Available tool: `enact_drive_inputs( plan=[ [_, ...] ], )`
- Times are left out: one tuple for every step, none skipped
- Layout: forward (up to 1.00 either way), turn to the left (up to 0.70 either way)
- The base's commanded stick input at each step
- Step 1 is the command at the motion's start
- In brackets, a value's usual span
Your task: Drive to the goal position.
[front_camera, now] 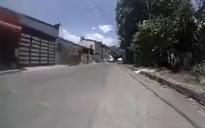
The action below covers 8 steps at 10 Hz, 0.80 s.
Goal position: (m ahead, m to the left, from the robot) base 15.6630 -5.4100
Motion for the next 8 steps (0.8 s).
enact_drive_inputs(
  plan=[
    [0.85, -0.21],
    [0.85, -0.13],
    [0.85, -0.06],
    [0.85, 0.0],
    [0.85, 0.0],
    [0.85, 0.0],
    [0.85, 0.0],
    [0.85, 0.0]
  ],
)
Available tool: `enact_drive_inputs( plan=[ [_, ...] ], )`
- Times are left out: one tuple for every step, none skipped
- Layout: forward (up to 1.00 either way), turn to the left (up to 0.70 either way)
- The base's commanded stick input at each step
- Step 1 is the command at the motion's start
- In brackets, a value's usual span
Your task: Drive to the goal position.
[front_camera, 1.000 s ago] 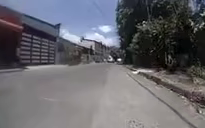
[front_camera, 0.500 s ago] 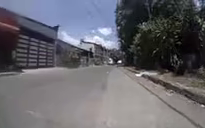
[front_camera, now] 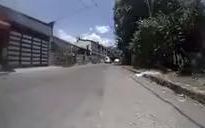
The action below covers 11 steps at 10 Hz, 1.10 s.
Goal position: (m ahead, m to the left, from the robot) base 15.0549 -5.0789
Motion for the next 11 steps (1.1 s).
enact_drive_inputs(
  plan=[
    [0.85, 0.0],
    [0.85, 0.0],
    [0.85, 0.0],
    [0.85, 0.0],
    [0.85, 0.0],
    [0.85, 0.0],
    [0.85, 0.0],
    [0.85, 0.0],
    [0.85, 0.0],
    [0.85, 0.0],
    [0.85, 0.0]
  ],
)
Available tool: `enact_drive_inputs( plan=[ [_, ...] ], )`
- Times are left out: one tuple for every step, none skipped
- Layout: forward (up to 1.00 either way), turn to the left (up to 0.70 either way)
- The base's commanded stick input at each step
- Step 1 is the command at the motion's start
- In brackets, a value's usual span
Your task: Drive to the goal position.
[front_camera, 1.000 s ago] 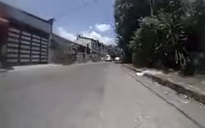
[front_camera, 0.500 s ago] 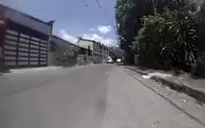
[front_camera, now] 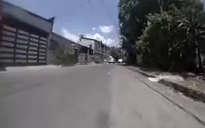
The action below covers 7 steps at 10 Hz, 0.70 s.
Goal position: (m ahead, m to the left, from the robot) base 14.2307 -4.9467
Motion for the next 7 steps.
enact_drive_inputs(
  plan=[
    [0.85, 0.0],
    [0.85, 0.0],
    [0.85, 0.0],
    [0.85, 0.0],
    [0.85, 0.0],
    [0.85, 0.0],
    [0.85, 0.0]
  ],
)
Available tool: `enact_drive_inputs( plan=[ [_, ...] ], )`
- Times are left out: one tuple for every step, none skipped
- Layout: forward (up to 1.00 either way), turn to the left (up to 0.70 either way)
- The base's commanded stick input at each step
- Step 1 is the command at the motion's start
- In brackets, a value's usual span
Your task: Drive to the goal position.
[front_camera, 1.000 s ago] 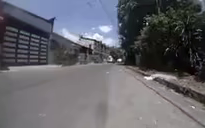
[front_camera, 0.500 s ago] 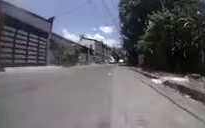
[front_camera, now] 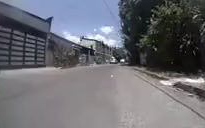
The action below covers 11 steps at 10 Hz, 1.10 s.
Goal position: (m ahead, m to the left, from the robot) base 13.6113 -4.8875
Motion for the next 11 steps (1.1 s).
enact_drive_inputs(
  plan=[
    [0.85, 0.0],
    [0.85, -0.12],
    [0.85, -0.34],
    [0.85, -0.34],
    [0.85, -0.34],
    [0.85, -0.34],
    [0.85, -0.19],
    [0.85, 0.0],
    [0.85, 0.0],
    [0.85, 0.0],
    [0.85, 0.0]
  ],
)
